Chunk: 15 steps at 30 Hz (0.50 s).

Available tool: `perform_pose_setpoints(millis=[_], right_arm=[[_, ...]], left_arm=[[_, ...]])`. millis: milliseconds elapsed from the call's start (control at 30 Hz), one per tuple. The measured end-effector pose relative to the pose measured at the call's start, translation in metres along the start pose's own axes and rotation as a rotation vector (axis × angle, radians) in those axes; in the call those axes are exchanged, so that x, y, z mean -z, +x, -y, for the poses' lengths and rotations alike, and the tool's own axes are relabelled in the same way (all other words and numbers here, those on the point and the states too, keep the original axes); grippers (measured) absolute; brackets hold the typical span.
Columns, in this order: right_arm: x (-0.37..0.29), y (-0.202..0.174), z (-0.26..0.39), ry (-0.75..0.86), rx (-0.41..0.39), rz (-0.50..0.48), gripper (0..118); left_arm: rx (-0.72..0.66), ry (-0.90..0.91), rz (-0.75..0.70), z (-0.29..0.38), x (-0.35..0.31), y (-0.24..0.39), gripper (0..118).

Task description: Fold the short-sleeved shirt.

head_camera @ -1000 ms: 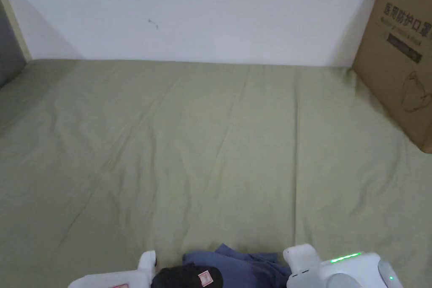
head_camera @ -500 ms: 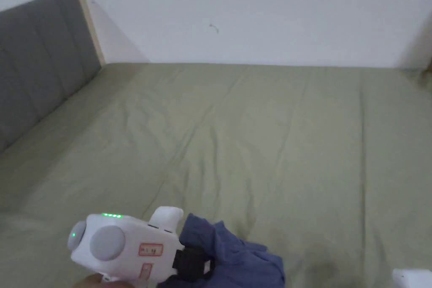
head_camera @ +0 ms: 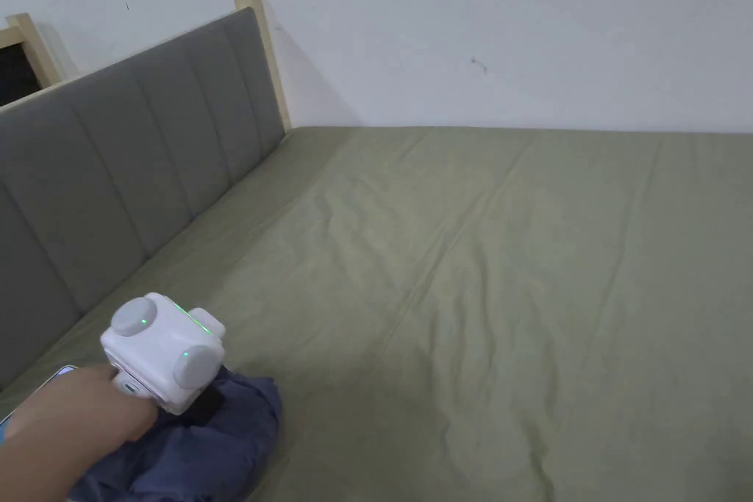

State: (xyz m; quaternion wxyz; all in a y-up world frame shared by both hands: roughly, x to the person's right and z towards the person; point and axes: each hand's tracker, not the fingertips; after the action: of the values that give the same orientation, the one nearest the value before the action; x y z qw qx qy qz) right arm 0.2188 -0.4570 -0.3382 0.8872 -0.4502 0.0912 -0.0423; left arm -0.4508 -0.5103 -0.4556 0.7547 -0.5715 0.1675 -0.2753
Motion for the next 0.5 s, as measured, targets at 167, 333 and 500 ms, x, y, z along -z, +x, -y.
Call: perform_pose_setpoints(millis=[167,333,500], right_arm=[[0.001,-0.006,0.009,-0.004,0.013,-0.012,1],[-0.015,-0.016,0.011,0.025,-0.007,-0.037,1],[-0.039,-0.016,0.009,0.078,-0.003,-0.067,1]], left_arm=[[-0.031,0.071,0.006,0.007,-0.026,-0.013,107],[-0.290,0.309,0.345,0.017,-0.088,0.010,107],[-0.466,0.480,0.815,0.054,-0.166,0.084,2]])
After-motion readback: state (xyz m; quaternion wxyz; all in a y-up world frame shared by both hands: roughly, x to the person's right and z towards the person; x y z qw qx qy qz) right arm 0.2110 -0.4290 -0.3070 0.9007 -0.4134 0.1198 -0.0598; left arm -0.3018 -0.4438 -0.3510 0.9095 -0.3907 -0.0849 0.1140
